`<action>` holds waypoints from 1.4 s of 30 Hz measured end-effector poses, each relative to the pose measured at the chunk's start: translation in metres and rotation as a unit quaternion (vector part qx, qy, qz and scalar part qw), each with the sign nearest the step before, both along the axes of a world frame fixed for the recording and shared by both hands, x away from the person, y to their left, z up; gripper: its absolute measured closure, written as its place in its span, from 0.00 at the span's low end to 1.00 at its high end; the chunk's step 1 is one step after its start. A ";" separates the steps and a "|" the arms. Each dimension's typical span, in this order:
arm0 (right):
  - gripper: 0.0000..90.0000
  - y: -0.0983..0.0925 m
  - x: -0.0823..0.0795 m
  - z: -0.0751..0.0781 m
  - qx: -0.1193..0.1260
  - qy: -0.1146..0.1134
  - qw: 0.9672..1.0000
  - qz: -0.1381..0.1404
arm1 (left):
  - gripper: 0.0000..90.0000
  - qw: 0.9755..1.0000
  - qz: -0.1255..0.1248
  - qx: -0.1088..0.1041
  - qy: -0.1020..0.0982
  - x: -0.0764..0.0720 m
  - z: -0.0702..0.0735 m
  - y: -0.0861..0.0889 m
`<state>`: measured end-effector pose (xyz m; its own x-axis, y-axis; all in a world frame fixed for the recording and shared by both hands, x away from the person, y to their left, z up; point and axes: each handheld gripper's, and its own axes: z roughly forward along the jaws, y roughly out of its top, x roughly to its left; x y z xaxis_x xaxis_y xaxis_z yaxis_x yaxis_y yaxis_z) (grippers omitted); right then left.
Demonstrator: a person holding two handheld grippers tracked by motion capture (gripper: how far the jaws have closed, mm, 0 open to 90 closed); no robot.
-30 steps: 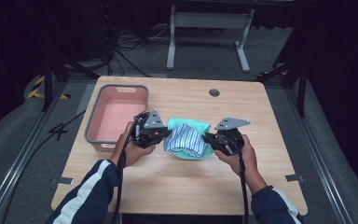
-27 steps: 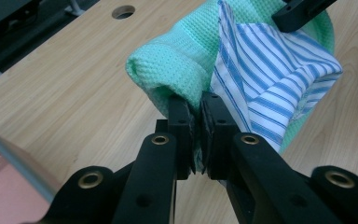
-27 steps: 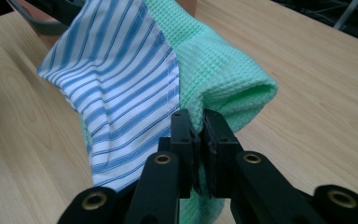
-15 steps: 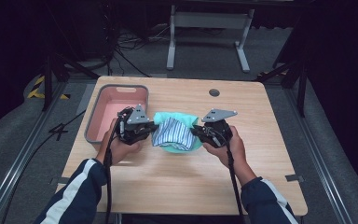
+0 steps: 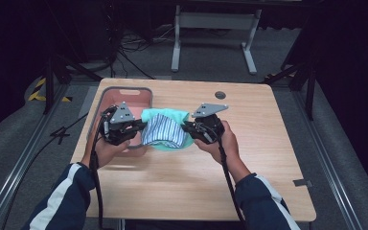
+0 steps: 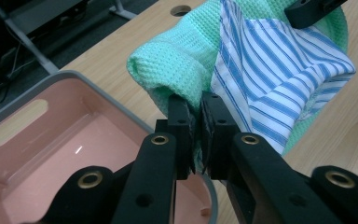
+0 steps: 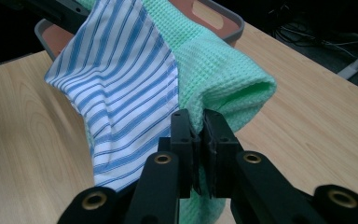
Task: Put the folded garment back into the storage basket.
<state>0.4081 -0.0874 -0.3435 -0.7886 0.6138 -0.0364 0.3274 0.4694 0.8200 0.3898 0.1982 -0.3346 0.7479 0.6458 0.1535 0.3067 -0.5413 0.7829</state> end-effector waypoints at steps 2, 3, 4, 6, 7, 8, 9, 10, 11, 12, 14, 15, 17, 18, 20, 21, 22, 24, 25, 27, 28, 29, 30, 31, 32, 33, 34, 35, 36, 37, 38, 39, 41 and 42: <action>0.93 0.006 0.002 0.002 0.004 -0.002 1.000 0.003 | 0.93 1.000 0.006 -0.002 -0.002 0.000 0.002 0.005; 0.93 0.009 0.003 0.003 0.003 -0.003 1.000 0.005 | 0.93 1.000 0.007 0.000 -0.006 0.000 0.003 0.008; 0.93 0.012 0.003 0.004 0.003 -0.004 1.000 0.006 | 0.93 1.000 0.011 -0.002 -0.002 0.000 0.004 0.010; 0.93 0.018 0.005 0.006 0.003 -0.005 1.000 0.011 | 0.93 1.000 0.015 0.002 -0.005 0.000 0.005 0.015; 0.93 0.021 0.006 0.006 0.004 -0.007 1.000 0.012 | 0.93 1.000 0.018 -0.001 -0.004 0.000 0.005 0.017; 0.93 0.023 0.007 0.007 0.004 -0.006 1.000 0.012 | 0.93 1.000 0.022 -0.004 -0.006 0.000 0.005 0.019; 0.93 0.026 0.008 0.007 0.006 -0.006 1.000 0.014 | 0.93 1.000 0.023 -0.002 -0.003 0.000 0.005 0.021; 0.93 0.029 0.009 0.007 0.005 -0.008 1.000 0.016 | 0.93 1.000 0.023 0.001 -0.004 0.000 0.006 0.024; 0.93 0.031 0.010 0.007 0.006 -0.007 1.000 0.017 | 0.93 1.000 0.027 -0.003 -0.004 0.000 0.005 0.025; 0.93 0.033 0.011 0.007 0.006 -0.006 1.000 0.018 | 0.93 1.000 0.030 -0.003 -0.004 0.000 0.006 0.027; 0.93 0.039 0.013 0.007 0.006 -0.007 1.000 0.023 | 0.93 0.999 0.036 -0.004 -0.004 0.000 0.006 0.031; 0.93 0.042 0.014 0.007 0.007 -0.008 1.000 0.025 | 0.93 0.999 0.038 -0.002 -0.004 0.000 0.007 0.033; 0.93 0.047 0.016 0.008 0.009 -0.009 1.000 0.027 | 0.93 0.999 0.042 -0.003 -0.006 0.001 0.008 0.038; 0.93 0.050 0.017 0.009 0.010 -0.010 0.999 0.028 | 0.93 0.999 0.046 -0.002 -0.006 0.000 0.009 0.041; 0.93 0.054 0.019 0.010 0.011 -0.011 0.999 0.031 | 0.93 0.999 0.050 -0.002 -0.005 0.000 0.010 0.045; 0.93 0.056 0.019 0.011 0.011 -0.011 0.999 0.032 | 0.93 0.999 0.052 -0.003 -0.005 0.000 0.011 0.046; 0.93 0.057 0.020 0.012 0.011 -0.011 0.999 0.032 | 0.93 0.999 0.054 -0.003 -0.006 0.000 0.012 0.049; 0.93 0.063 0.022 0.015 0.013 -0.013 0.999 0.035 | 0.93 0.998 0.059 -0.004 -0.007 -0.001 0.013 0.051; 0.93 0.064 0.022 0.015 0.013 -0.013 0.999 0.036 | 0.93 0.998 0.058 0.000 -0.009 0.000 0.014 0.054; 0.93 0.070 0.023 0.017 0.013 -0.012 0.999 0.039 | 0.93 0.998 0.063 0.000 -0.010 -0.001 0.015 0.057; 0.93 0.072 0.024 0.017 0.012 -0.013 0.999 0.041 | 0.93 0.998 0.065 -0.001 -0.006 -0.001 0.016 0.059; 0.93 0.075 0.025 0.018 0.013 -0.013 0.999 0.042 | 0.93 0.998 0.065 0.005 -0.009 -0.001 0.017 0.061; 0.93 0.078 0.025 0.018 0.011 -0.013 0.999 0.043 | 0.93 0.998 0.067 0.005 -0.011 -0.001 0.017 0.063; 0.93 0.080 0.026 0.018 0.011 -0.012 0.999 0.045 | 0.93 0.998 0.069 0.005 -0.010 -0.002 0.017 0.066; 0.93 0.083 0.027 0.018 0.011 -0.011 0.999 0.045 | 0.93 0.997 0.074 0.000 -0.009 -0.002 0.017 0.068; 0.93 0.087 0.028 0.018 0.010 -0.011 0.999 0.047 | 0.93 0.997 0.074 0.002 -0.011 -0.002 0.018 0.070; 0.93 0.089 0.029 0.018 0.011 -0.010 0.999 0.048 | 0.93 0.997 0.078 0.000 -0.010 -0.003 0.018 0.074; 0.93 0.093 0.030 0.017 0.011 -0.007 0.999 0.051 | 0.93 0.997 0.079 0.001 -0.009 -0.003 0.018 0.076; 0.93 0.096 0.031 0.017 0.010 -0.006 0.999 0.051 | 0.93 0.997 0.081 0.003 -0.010 -0.003 0.017 0.078; 0.93 0.100 0.032 0.015 0.010 -0.004 0.999 0.053 | 0.93 0.996 0.084 0.005 -0.008 -0.003 0.017 0.081; 0.93 0.103 0.033 0.014 0.009 -0.003 0.998 0.055 | 0.93 0.996 0.089 0.004 -0.008 -0.003 0.016 0.082; 0.93 0.107 0.033 0.013 0.008 -0.002 0.998 0.056 | 0.93 0.996 0.090 0.003 -0.008 -0.003 0.015 0.085; 0.93 0.113 0.035 0.010 0.008 0.001 0.998 0.060 | 0.93 0.995 0.095 0.004 -0.007 -0.003 0.013 0.088; 0.93 0.113 0.035 0.010 0.008 0.001 0.998 0.060 | 0.93 0.995 0.095 0.004 -0.007 -0.003 0.013 0.088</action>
